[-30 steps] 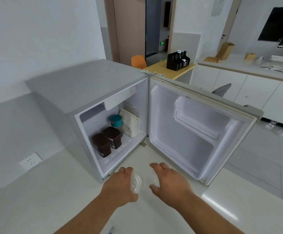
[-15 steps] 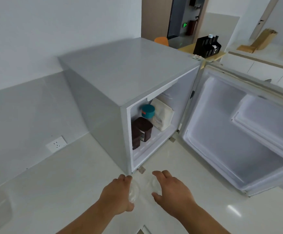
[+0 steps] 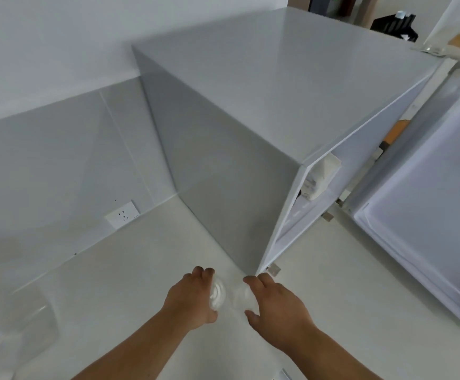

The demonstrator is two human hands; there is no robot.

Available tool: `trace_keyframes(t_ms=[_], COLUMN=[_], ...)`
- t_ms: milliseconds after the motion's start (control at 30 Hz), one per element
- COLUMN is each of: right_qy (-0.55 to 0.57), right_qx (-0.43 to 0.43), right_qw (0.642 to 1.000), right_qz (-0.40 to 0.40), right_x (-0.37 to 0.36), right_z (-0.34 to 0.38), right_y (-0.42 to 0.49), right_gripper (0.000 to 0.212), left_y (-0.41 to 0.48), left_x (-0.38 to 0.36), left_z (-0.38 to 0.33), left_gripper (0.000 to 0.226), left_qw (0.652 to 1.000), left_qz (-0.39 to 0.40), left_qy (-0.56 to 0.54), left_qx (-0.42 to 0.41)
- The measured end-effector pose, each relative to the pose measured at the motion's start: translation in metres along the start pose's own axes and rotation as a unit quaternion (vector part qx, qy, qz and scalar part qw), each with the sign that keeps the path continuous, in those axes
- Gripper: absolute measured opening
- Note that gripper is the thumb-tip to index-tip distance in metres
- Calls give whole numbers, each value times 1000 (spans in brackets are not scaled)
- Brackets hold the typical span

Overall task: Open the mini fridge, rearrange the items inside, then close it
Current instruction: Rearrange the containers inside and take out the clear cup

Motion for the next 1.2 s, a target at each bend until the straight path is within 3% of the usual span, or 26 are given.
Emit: trace_keyframes(t_ms=[533, 1200], right_qy=[-21, -35], right_qx=[18, 15], right_qw=[999, 998], right_qz=[33, 48], right_x=[-44, -65], right_z=[49, 48], right_y=[37, 59], right_gripper=[60, 59], left_y=[53, 63], left_x=[-4, -23], left_z=[51, 65], left_gripper=[94, 94], left_qw=[998, 997], left_qz=[-21, -9], left_qy=[52, 53], left_qx=[-41, -53])
Point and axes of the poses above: each hand's wrist, its own y-axis towards the middle knuckle, its own x-axis out of the back of the hand, z = x × y, the point moved 10 cm from there along y, towards the middle knuckle, and after that the axes turned 8 degrees about -x, right-handed, at the moved point
